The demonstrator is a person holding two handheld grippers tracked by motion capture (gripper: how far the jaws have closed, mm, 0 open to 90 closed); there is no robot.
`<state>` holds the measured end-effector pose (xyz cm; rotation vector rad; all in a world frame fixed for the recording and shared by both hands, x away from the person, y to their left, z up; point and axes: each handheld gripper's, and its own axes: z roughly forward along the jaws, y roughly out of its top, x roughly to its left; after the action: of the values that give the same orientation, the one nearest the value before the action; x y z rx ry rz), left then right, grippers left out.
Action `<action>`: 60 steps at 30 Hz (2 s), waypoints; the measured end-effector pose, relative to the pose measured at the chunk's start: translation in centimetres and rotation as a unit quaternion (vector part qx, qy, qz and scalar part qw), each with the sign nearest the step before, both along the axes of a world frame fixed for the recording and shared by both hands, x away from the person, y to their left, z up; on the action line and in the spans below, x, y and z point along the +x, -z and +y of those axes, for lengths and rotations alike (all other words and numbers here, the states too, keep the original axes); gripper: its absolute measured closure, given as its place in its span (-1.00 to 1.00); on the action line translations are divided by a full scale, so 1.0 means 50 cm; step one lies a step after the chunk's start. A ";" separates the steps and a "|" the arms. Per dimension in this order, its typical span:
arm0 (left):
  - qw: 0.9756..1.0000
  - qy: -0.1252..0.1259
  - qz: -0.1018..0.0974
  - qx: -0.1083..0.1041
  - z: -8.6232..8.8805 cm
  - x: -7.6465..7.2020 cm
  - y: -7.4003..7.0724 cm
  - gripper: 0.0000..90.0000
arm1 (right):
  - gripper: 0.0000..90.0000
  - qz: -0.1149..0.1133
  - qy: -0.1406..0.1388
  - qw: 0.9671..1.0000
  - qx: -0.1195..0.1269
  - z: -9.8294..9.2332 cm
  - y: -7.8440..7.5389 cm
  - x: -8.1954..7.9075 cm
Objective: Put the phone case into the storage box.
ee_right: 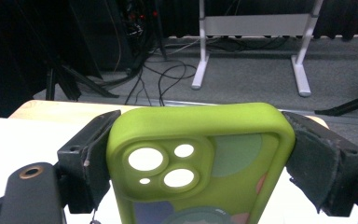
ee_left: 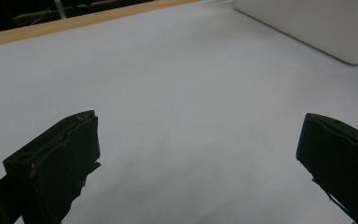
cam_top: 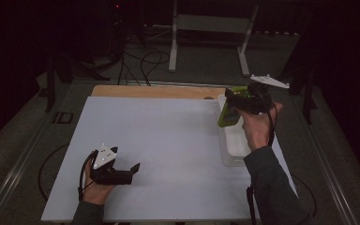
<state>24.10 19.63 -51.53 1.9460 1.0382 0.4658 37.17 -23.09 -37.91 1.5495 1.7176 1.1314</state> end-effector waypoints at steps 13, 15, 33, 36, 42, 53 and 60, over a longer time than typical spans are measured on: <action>1.000 -0.002 0.000 -0.002 0.004 -0.002 0.002 -1.00 | -0.65 -0.002 0.004 1.000 -0.008 -0.001 -0.006 0.009; 1.000 -0.005 0.002 -0.001 0.009 -0.004 0.003 -1.00 | -0.65 -0.002 0.009 1.000 -0.012 -0.003 -0.008 0.015; 1.000 -0.006 0.000 0.002 0.011 -0.007 0.004 -1.00 | -0.65 0.006 0.030 0.999 -0.027 -0.012 0.006 0.042; 1.000 -0.007 0.000 0.001 0.011 -0.007 0.004 -1.00 | -0.65 0.007 0.032 0.999 -0.031 -0.012 0.009 0.047; 1.000 -0.007 -0.001 0.001 0.012 -0.007 0.003 -1.00 | -0.65 0.004 0.035 0.999 -0.041 -0.009 0.003 0.055; 1.000 -0.010 -0.003 -0.002 0.017 -0.007 0.001 -1.00 | -0.65 0.005 0.044 0.998 -0.053 -0.008 0.001 0.074; 1.000 -0.011 -0.004 -0.005 0.018 -0.007 0.000 -1.00 | -0.65 0.009 0.048 0.997 -0.053 -0.008 0.009 0.085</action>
<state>23.73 20.53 -51.52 1.9238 1.0562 0.4788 41.41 -23.51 -38.37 1.5643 1.6683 0.9664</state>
